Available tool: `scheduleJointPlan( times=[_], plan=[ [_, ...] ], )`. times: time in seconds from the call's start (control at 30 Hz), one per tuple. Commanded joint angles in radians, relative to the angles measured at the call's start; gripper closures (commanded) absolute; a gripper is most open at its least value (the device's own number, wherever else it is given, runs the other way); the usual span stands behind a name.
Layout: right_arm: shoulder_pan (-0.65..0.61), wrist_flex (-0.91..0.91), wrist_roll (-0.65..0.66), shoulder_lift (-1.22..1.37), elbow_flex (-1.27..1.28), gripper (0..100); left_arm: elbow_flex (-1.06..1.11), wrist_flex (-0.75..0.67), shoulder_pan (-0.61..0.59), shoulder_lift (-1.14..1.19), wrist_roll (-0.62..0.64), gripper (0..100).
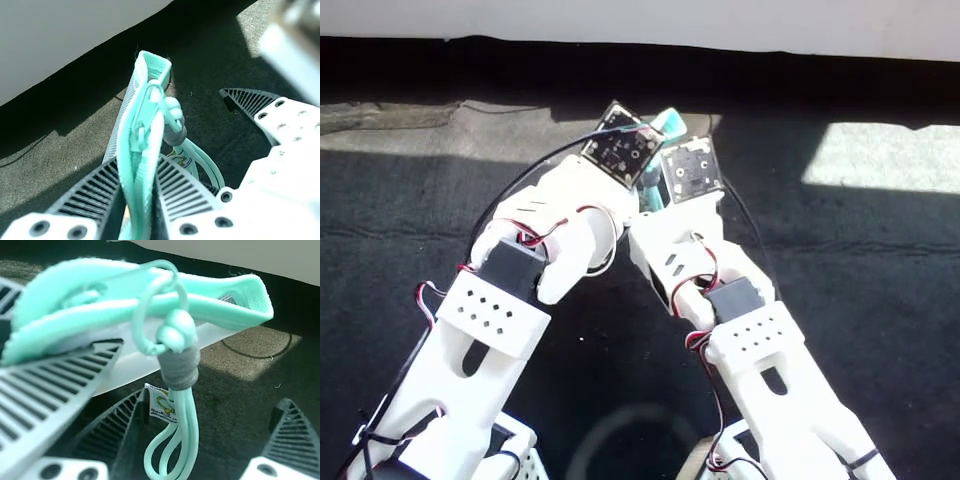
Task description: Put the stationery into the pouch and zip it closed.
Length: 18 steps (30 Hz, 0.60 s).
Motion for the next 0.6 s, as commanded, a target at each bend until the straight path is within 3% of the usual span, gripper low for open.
scheduleJointPlan(
  times=[0.0, 0.13, 0.27, 0.57],
  plan=[
    [0.024, -0.044, 0.017, -0.001, -0.096, 62.7, 0.061, 0.037, -0.013, 0.025, -0.023, 99],
    [0.058, -0.059, 0.025, -0.002, -0.102, 62.7, 0.062, 0.037, -0.013, 0.025, -0.023, 99],
    [0.068, -0.064, 0.124, -0.004, -0.102, 62.7, 0.059, 0.037, -0.013, 0.025, -0.025, 99],
    [0.104, -0.059, 0.126, -0.005, -0.156, 62.7, 0.059, 0.035, -0.03, 0.025, -0.025, 99]
  ],
)
